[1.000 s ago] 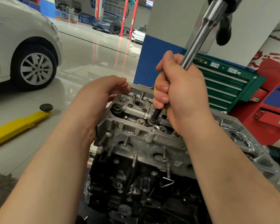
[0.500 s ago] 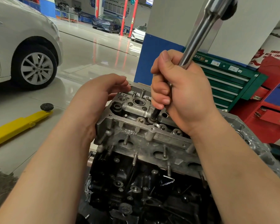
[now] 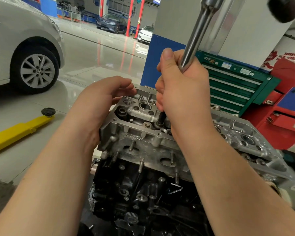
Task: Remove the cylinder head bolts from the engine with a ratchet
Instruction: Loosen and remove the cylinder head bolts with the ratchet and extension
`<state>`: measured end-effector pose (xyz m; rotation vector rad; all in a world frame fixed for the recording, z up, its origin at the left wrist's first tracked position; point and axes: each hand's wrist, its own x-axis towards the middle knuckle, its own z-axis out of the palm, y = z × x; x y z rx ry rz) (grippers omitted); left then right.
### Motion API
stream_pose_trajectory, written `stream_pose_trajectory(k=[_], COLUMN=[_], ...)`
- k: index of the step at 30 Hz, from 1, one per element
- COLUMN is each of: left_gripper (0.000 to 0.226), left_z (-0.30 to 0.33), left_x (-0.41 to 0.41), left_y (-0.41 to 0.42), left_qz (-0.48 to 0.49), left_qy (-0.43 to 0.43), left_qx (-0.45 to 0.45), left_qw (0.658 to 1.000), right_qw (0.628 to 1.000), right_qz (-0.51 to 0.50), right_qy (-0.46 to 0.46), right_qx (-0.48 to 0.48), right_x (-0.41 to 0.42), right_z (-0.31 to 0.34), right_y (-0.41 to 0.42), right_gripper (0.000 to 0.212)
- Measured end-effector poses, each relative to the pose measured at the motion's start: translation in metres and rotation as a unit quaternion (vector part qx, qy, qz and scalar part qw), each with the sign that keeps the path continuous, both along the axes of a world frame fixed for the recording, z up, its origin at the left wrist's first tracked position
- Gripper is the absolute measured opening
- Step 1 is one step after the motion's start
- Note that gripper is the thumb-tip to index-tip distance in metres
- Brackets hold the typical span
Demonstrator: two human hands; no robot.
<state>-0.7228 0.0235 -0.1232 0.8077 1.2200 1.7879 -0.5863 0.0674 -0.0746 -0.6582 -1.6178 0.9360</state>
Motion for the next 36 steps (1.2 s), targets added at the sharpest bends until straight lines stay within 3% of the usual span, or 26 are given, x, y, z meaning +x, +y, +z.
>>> stream_pose_trajectory(k=[9, 20, 26, 28, 29, 30, 31, 32, 33, 36], left_gripper=[0.015, 0.014, 0.017, 0.019, 0.017, 0.015, 0.017, 0.019, 0.023, 0.017], left_z=[0.003, 0.004, 0.006, 0.010, 0.010, 0.013, 0.017, 0.021, 0.024, 0.028], left_x=[0.003, 0.002, 0.003, 0.005, 0.004, 0.004, 0.007, 0.010, 0.012, 0.013], left_y=[-0.003, -0.003, -0.005, -0.007, -0.006, -0.006, -0.007, -0.009, -0.009, -0.011], left_qz=[0.000, -0.004, -0.008, 0.019, 0.044, 0.060, 0.045, 0.011, -0.029, -0.078], left_qy=[-0.023, -0.014, -0.003, 0.076, 0.192, 0.350, 0.495, 0.592, 0.625, 0.607], left_qx=[-0.003, -0.019, -0.029, -0.035, -0.029, -0.009, 0.002, 0.013, 0.010, -0.022], left_qw=[1.000, 1.000, 1.000, 0.996, 0.980, 0.935, 0.868, 0.806, 0.780, 0.791], right_qw=[1.000, 0.975, 0.965, 0.965, 0.964, 0.963, 0.961, 0.960, 0.958, 0.955], right_qz=[0.006, 0.177, 0.216, 0.229, 0.239, 0.250, 0.262, 0.271, 0.279, 0.286], right_qy=[-0.003, 0.063, 0.066, 0.048, 0.036, 0.023, 0.010, -0.005, -0.020, -0.056], right_qx=[0.023, -0.122, -0.135, -0.118, -0.107, -0.095, -0.084, -0.074, -0.065, -0.050], right_x=[0.002, 0.018, 0.020, 0.019, 0.019, 0.019, 0.019, 0.018, 0.018, 0.019], right_z=[-0.005, 0.007, 0.006, 0.006, 0.006, 0.006, 0.006, 0.006, 0.007, 0.010], right_y=[-0.008, 0.014, 0.021, 0.021, 0.020, 0.020, 0.019, 0.018, 0.016, 0.013], right_gripper=[0.031, 0.035, 0.036, 0.036, 0.036, 0.035, 0.035, 0.035, 0.035, 0.035])
